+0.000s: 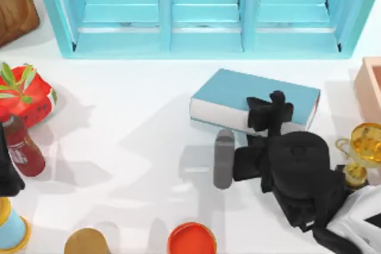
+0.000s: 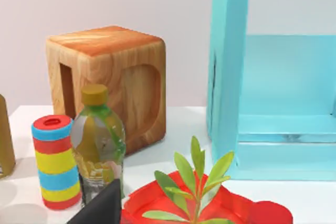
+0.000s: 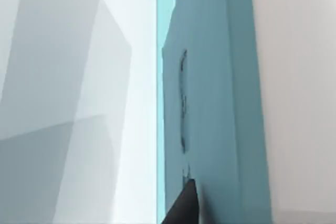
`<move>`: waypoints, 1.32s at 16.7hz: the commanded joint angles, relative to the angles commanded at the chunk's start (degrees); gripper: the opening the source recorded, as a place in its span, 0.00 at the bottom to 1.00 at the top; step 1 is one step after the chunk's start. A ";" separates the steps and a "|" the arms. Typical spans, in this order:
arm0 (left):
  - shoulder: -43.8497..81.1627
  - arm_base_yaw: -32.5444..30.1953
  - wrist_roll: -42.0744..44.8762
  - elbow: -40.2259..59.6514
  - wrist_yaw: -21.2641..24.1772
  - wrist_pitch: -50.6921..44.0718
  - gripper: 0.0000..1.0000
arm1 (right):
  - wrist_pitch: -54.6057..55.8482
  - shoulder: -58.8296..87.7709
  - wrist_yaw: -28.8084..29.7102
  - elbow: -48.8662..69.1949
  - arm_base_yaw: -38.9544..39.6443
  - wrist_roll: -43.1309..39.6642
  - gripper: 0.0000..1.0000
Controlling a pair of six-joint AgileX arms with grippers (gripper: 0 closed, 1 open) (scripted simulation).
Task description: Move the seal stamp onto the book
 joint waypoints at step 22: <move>0.00 0.00 0.00 0.00 0.00 0.00 1.00 | -6.91 -10.79 10.97 -2.75 11.56 7.00 1.00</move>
